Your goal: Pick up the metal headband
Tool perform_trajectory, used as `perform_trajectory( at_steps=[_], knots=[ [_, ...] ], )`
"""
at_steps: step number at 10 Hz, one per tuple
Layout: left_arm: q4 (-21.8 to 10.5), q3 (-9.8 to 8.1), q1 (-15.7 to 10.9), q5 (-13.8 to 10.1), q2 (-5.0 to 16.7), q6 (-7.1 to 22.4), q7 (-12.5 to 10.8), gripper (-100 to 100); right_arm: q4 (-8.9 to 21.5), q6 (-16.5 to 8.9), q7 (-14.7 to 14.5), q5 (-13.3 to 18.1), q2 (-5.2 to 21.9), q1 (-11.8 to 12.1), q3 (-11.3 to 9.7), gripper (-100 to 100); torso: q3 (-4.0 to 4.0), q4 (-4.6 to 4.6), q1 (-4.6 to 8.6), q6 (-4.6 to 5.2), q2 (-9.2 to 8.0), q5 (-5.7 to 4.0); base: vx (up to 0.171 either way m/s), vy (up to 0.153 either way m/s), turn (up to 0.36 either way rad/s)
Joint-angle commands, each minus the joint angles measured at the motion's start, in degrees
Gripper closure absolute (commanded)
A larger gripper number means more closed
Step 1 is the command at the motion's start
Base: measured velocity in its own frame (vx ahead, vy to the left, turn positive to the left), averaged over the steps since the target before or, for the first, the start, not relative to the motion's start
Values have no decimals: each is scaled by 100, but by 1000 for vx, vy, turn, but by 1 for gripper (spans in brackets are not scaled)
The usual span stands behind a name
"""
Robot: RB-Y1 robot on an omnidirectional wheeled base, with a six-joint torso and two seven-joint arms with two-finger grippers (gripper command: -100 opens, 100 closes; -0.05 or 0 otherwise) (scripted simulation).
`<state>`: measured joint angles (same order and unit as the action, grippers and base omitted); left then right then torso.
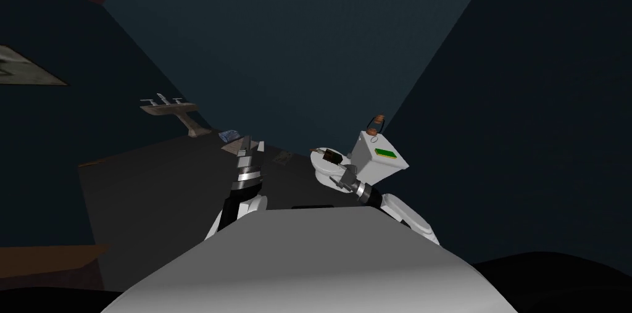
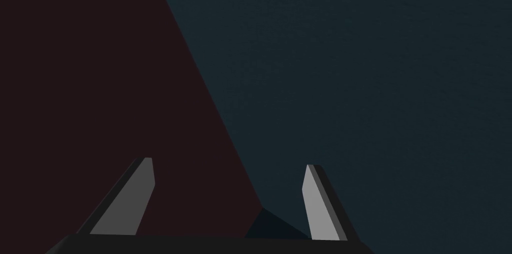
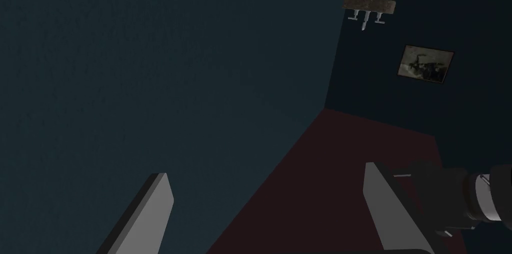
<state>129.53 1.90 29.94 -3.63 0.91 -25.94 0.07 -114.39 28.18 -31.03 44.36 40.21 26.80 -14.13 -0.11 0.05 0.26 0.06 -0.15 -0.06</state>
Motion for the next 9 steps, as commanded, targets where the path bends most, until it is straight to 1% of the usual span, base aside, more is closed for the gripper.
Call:
perform_trajectory(
  at_steps=[1, 2, 3, 4, 5, 6, 7, 8, 9],
  knots=[
    [0, 0, 0, 0, 0, 0, 0, 0, 163, -5, -127, 286, 286, -87, -17, -100, 0, 0, 0, 0, 0, 0, -34, -8, 131],
    [0, 0, 0, 0, 0, 0, 0, 0, 163, -5, -127, 337, 323, -87, -17, -100, 2, -1, 0, -2, 3, 0, -29, -14, 75],
    [0, 0, 0, 0, 0, 0, 0, 0, 335, -14, -220, 554, 538, -197, -21, -100, 4, -1, 1, 0, 6, 0, -33, -23, 145],
    [0, 0, 0, 0, 0, 0, 0, 0, 335, -14, -220, 602, 607, -197, -21, -100, 4, -2, 5, -3, 6, 0, -26, -28, 57],
    [0, 0, 0, 0, 0, 0, 0, 0, 521, -22, -308, 833, 858, -316, -15, -100, 5, -2, 6, 0, 9, -1, -24, -35, 121],
    [0, 0, 0, 0, 0, 0, 0, 0, 521, -22, -308, 864, 902, -316, -15, -100, 6, -2, 10, -2, 10, -2, -16, -28, 46],
    [0, 0, 1, 0, 0, 0, 0, 0, 717, -28, -392, 1102, 1136, -443, -2, -100, 7, -3, 7, 1, 13, -2, -17, -13, 69],
    [0, 0, 0, 0, 0, 0, 0, 0, 717, -28, -392, 1121, 1205, -443, -2, -100, 8, -3, 3, -1, 13, 0, -13, -18, 53],
    [0, 0, 1, 0, 0, 0, 0, 0, 922, -33, -472, 1373, 1452, -578, 19, -100, 9, -3, 3, 0, 15, -1, 1, -39, 85]
  ],
)
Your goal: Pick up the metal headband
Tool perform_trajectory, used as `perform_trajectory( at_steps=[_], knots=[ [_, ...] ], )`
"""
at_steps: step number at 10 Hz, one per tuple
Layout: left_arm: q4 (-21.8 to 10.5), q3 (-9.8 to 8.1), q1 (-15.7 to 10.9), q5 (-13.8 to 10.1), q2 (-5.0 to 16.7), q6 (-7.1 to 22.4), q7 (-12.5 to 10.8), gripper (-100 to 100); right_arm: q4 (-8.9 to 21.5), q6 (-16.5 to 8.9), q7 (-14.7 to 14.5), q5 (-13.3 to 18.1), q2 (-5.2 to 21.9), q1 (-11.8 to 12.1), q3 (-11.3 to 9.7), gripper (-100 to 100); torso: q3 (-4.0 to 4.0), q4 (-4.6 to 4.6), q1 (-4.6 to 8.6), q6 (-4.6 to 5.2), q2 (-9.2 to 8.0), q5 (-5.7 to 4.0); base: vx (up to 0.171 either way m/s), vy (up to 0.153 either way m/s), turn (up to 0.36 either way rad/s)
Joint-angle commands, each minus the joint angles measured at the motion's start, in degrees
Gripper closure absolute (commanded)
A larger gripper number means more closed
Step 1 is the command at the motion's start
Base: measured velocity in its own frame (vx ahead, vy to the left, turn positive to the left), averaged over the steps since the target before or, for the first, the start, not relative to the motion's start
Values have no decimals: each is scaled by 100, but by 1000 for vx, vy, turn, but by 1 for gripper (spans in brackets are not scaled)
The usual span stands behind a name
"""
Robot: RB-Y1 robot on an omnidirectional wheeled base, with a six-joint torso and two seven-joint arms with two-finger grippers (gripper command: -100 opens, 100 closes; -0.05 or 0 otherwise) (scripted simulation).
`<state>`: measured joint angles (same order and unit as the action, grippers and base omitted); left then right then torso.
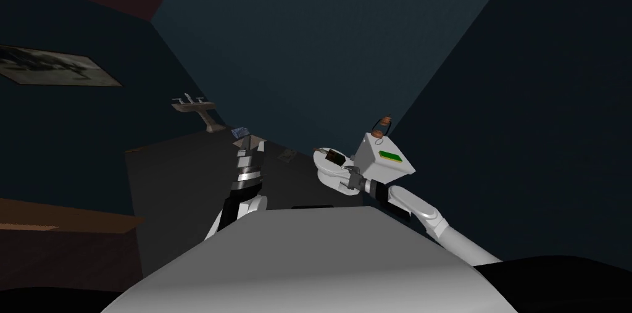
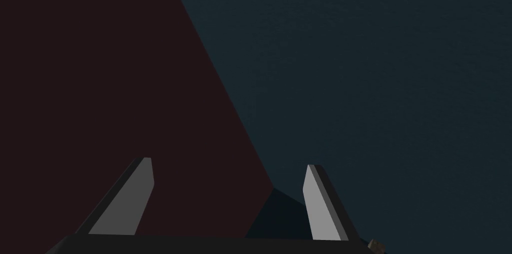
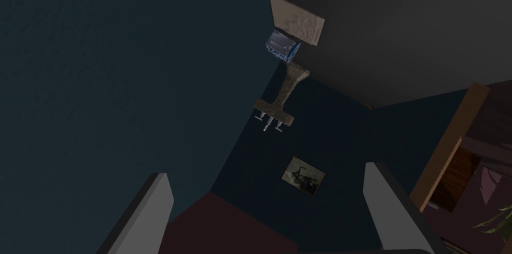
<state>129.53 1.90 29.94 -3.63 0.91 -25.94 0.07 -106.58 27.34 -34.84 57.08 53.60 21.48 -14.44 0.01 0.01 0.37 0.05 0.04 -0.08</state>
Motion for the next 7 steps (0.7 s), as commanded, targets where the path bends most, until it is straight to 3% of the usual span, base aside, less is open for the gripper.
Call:
perform_trajectory(
  at_steps=[1, 4, 7],
  knots=[
    [0, 0, 0, 0, 0, 0, 0, 0, 141, 52, -91, 101, 174, -46, 51, -100, 0, 0, 0, 0, 0, 0, -5, -43, 65],
    [0, 0, 0, 0, 0, 0, 0, 0, 571, 45, -238, 587, 692, -328, 108, -100, -1, 0, 2, 2, -2, -1, -2, -48, 53],
    [0, 0, 1, 0, 0, 0, 0, 0, 789, 42, -305, 819, 1099, -471, 142, -100, 5, -2, -12, 2, 8, 2, 20, -5, 21]
  ],
)
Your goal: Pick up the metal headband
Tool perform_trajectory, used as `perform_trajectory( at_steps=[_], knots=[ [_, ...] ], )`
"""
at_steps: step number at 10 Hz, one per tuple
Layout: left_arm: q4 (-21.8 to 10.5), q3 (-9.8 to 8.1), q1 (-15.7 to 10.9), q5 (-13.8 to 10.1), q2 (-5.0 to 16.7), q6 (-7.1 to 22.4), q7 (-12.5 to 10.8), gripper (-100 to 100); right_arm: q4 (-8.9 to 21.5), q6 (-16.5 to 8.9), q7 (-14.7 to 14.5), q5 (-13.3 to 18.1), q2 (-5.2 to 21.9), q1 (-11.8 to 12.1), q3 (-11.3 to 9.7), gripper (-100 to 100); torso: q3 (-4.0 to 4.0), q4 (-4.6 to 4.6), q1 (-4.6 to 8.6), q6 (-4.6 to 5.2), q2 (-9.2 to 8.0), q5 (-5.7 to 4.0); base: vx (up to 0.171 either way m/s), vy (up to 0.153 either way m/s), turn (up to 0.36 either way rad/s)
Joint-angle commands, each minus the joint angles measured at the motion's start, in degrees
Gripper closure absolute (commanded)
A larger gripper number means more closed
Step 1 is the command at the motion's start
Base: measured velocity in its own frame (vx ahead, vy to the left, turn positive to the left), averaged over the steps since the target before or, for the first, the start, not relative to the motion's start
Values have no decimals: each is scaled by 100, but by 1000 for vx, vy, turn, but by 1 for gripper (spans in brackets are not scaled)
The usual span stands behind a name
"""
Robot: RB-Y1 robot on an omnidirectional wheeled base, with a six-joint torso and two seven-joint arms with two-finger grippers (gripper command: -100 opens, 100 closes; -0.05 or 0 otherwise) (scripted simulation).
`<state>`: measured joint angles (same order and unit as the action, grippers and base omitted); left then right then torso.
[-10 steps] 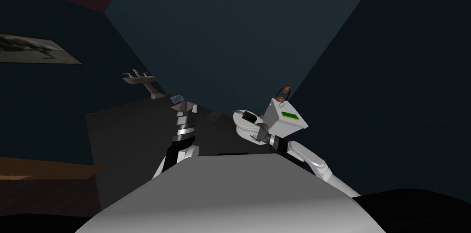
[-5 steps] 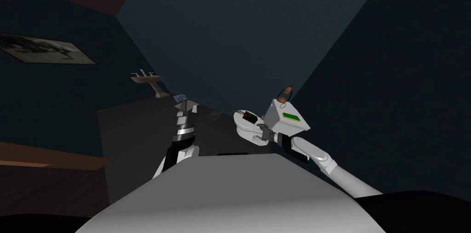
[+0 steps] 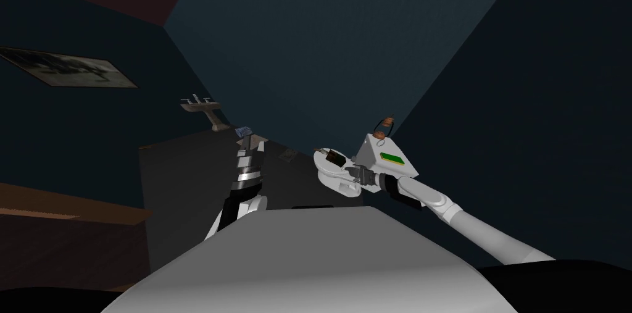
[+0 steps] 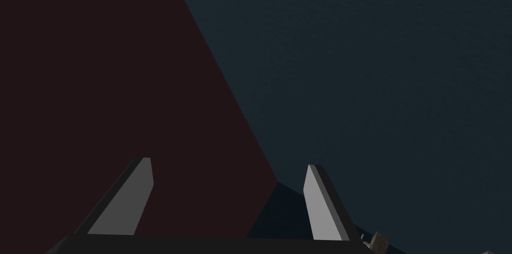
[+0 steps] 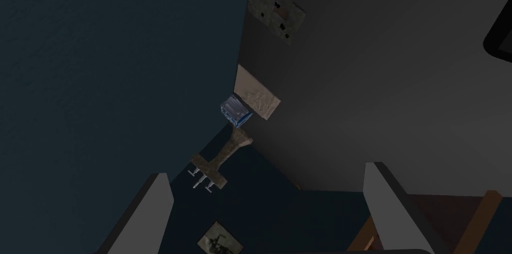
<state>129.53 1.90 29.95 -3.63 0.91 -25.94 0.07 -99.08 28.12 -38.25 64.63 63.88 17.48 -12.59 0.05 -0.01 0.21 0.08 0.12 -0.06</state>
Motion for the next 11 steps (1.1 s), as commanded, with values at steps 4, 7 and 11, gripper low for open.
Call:
perform_trajectory(
  at_steps=[4, 7, 11],
  knots=[
    [0, 0, 0, 0, 0, 0, 0, 0, 257, -38, -29, 289, 373, -212, -9, -100, -5, 2, -3, 0, -9, 0, 1, -2, -7],
    [0, 0, 0, 0, 0, 0, 0, 0, 257, -38, -29, 289, 373, -212, -9, -100, -3, 1, -4, -1, -5, 0, 2, 4, 14],
    [0, 0, 0, 0, 0, 0, 0, 0, 325, -239, -164, 427, 364, -258, 71, -100, -5, 2, 0, 1, -9, -1, -26, 16, 2]
  ],
)
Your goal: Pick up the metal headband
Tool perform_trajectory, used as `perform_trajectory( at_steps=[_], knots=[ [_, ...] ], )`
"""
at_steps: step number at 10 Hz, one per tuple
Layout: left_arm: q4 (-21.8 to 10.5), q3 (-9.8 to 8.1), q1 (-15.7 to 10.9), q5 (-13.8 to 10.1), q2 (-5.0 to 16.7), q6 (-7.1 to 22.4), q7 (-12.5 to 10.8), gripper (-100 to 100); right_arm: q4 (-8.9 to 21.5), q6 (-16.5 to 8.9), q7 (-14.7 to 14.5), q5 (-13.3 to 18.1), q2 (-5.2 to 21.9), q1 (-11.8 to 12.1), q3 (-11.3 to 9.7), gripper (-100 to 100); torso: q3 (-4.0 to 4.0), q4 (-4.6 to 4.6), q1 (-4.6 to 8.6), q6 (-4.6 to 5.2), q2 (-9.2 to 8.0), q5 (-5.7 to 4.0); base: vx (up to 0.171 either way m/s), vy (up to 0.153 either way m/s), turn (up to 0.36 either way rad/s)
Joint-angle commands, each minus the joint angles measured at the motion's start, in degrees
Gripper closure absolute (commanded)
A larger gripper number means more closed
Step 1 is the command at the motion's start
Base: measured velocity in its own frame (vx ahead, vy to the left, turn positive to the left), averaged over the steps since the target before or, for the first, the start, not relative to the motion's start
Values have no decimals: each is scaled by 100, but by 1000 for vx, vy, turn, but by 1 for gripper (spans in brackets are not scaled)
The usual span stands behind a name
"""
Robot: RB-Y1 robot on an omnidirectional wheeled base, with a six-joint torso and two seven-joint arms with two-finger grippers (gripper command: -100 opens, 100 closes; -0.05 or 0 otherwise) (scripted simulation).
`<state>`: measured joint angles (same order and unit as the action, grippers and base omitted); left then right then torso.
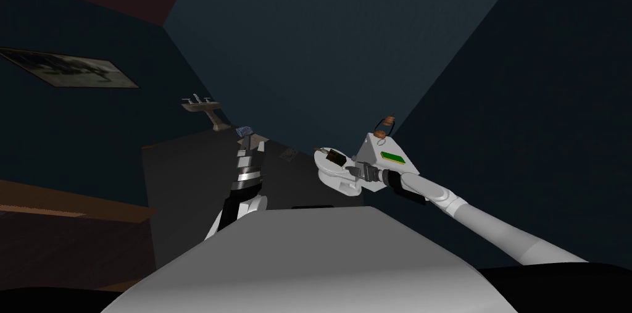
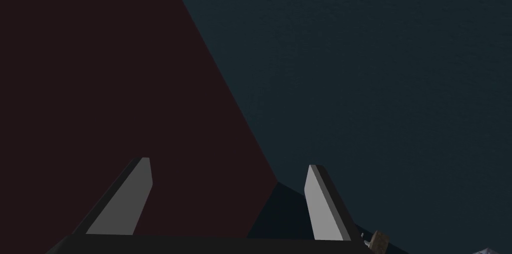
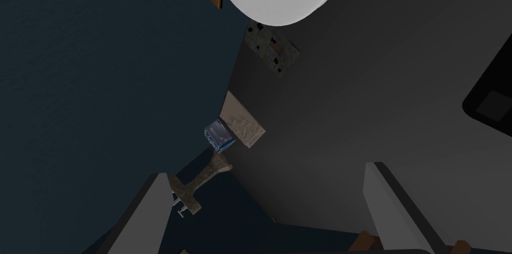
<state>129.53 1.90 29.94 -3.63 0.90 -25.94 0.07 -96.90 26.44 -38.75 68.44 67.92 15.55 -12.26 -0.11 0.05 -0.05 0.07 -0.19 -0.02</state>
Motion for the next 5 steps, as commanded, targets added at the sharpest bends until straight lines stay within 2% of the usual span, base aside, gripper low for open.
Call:
perform_trajectory(
  at_steps=[1, 5],
  knots=[
    [0, 0, 0, 0, 0, 0, 0, 0, 127, -129, -157, 85, -46, -81, 62, -100, 0, 0, 0, 0, 0, 0, -106, 132, 26],
    [0, 1, -1, 0, -1, 0, 0, 0, 275, -581, -534, 409, -84, -195, 221, -100, -16, 7, -23, 1, -25, 7, -122, 116, 35]
  ],
)
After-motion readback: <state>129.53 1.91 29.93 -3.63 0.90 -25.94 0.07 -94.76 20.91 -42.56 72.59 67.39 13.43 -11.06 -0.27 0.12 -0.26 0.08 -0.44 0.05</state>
